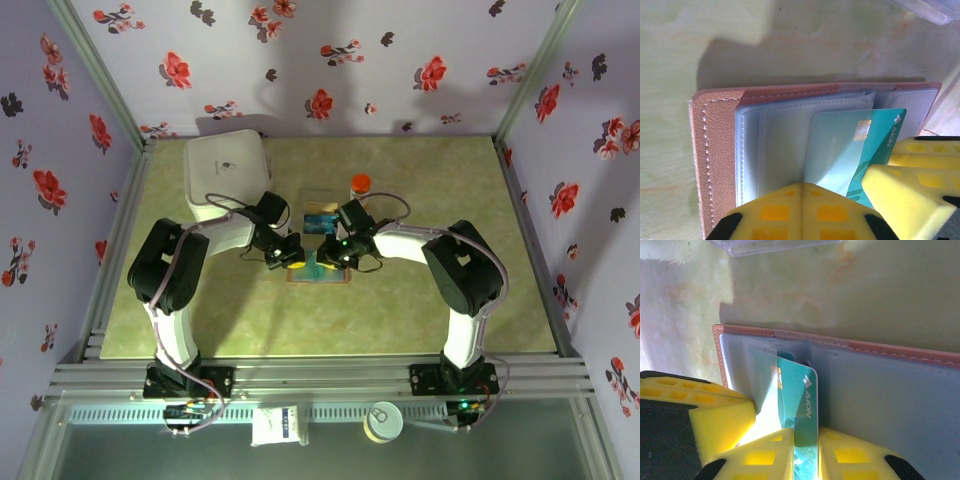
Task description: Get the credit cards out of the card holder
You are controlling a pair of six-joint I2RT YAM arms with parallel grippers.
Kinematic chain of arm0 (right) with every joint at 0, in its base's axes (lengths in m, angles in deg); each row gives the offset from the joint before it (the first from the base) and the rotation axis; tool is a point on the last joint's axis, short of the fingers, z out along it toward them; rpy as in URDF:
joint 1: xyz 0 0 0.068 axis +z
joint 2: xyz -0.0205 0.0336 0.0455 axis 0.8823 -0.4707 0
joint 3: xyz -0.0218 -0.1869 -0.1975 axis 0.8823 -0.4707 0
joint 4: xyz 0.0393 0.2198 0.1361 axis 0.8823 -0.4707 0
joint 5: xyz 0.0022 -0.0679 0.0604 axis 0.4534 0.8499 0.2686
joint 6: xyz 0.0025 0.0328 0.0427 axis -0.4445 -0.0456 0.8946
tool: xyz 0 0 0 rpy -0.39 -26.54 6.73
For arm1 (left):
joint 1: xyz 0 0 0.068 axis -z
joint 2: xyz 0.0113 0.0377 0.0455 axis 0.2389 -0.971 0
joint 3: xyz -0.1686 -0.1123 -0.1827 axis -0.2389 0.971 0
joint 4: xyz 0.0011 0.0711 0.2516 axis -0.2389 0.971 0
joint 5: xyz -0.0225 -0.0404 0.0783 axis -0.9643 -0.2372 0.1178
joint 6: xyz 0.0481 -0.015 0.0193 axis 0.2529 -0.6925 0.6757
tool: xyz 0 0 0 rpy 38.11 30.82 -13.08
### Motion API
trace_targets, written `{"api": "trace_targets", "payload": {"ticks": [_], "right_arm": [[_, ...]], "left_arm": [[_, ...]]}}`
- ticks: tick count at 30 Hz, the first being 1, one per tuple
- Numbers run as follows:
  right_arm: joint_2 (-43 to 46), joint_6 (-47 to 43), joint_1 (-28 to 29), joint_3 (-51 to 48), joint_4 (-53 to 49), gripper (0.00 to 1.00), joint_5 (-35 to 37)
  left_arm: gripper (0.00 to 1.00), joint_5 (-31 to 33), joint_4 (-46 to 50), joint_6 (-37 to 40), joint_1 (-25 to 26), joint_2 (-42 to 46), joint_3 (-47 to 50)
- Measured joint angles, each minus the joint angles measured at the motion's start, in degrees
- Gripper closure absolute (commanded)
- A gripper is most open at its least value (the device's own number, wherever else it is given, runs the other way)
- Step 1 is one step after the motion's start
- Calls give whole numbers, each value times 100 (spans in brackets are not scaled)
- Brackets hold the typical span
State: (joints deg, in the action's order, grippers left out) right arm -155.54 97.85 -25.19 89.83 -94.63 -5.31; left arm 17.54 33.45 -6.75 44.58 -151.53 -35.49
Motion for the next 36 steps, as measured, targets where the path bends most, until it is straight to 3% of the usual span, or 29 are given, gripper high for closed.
{"api": "trace_targets", "payload": {"ticks": [36], "right_arm": [[693, -17, -203, -323, -247, 92, 50]], "left_arm": [[100, 0, -63, -4, 0, 2, 2]]}}
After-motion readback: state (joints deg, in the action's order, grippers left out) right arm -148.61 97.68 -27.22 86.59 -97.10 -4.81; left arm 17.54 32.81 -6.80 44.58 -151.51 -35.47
